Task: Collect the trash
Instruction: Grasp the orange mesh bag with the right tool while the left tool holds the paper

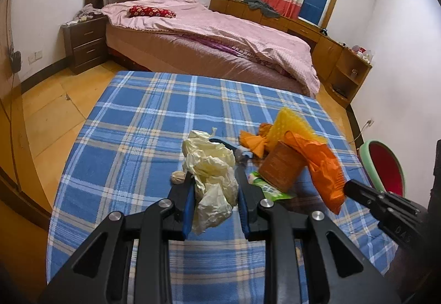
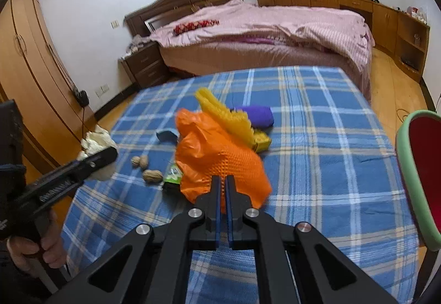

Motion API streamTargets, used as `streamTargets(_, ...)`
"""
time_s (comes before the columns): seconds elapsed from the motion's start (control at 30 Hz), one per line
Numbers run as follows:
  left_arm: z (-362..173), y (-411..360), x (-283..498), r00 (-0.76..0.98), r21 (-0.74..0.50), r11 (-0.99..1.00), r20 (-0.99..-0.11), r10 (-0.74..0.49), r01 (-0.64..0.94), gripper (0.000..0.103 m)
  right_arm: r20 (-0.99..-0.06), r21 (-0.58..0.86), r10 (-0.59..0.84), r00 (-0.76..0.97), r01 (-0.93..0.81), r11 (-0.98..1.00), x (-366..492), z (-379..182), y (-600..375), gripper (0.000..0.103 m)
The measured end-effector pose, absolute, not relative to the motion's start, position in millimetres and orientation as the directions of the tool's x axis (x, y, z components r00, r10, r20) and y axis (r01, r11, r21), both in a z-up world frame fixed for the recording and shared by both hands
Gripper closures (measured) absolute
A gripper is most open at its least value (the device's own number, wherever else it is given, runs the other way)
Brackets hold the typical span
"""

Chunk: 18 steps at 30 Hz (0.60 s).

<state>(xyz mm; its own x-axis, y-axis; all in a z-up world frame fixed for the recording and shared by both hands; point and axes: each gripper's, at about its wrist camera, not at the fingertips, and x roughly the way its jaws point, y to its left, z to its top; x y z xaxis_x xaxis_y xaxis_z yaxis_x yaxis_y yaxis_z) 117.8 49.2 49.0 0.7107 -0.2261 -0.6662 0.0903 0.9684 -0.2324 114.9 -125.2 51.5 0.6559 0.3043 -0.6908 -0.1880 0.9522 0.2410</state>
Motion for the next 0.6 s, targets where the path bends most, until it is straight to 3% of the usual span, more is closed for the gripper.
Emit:
streamTargets(0.33,74.9,18.2,101.2,0.729,-0.223,0.959,-0.625,-0.279,0.176,0.076,-0.608,0.255,0.271,0.746,-0.14,0.957,89.7,86.1,-163.1,0.099)
streamTargets(0.5,79.3,5.4,96.4,0.727,-0.209,0.958,-0.623,-0.287,0.199,0.076,-0.609,0.266,0.265,0.748,-0.122,0.956,86.8,83.8,-174.6,0.098)
streamTargets(0.57,77.3,4.0,96.4,0.722,-0.208,0.958,-0.629,-0.287,0.199,0.076,-0.624,0.287,0.275,0.731,-0.113,0.951,88.9,77.5,-176.6,0.084)
streamTargets(0.6,75.7,4.1,96.6,0.719,-0.208,0.958,-0.633,-0.286,0.197,0.076,-0.628,0.297,0.282,0.725,-0.11,0.948,89.6,74.5,-177.1,0.067)
